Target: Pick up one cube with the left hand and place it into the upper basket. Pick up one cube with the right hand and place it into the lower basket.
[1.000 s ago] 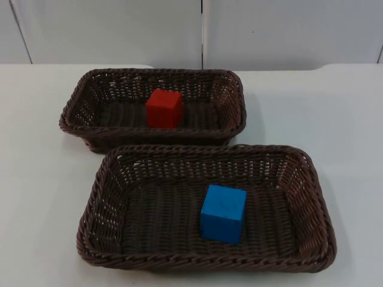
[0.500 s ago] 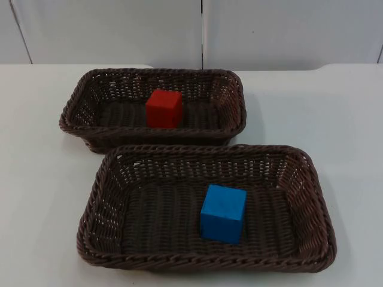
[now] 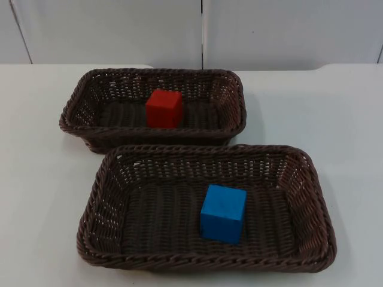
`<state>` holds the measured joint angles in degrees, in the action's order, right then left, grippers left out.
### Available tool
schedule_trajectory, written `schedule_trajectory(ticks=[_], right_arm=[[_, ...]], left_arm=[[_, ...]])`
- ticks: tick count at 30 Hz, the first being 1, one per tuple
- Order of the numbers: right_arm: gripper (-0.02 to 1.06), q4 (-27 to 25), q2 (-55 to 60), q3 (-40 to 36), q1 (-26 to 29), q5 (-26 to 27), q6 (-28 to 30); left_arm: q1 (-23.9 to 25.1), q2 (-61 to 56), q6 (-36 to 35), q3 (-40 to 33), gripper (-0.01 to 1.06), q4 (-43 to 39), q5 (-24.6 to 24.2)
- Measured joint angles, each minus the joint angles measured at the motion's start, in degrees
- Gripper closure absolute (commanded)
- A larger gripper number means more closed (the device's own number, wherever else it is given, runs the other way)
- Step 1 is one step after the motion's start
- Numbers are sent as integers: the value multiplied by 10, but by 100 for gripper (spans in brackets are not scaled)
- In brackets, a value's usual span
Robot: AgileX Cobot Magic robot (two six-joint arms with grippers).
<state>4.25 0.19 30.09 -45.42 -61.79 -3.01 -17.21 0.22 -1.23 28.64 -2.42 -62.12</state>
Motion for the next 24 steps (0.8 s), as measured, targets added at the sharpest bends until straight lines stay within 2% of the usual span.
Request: schedule_trajectory(ticks=[20, 22, 24], right_arm=[[30, 0, 0, 0, 0, 0, -1], [23, 0, 0, 0, 0, 0, -1], [11, 0, 0, 0, 0, 0, -1]], left_arm=[[0, 0, -1, 0, 6, 0, 0], [0, 0, -1, 0, 6, 0, 0], [0, 0, -1, 0, 6, 0, 0]])
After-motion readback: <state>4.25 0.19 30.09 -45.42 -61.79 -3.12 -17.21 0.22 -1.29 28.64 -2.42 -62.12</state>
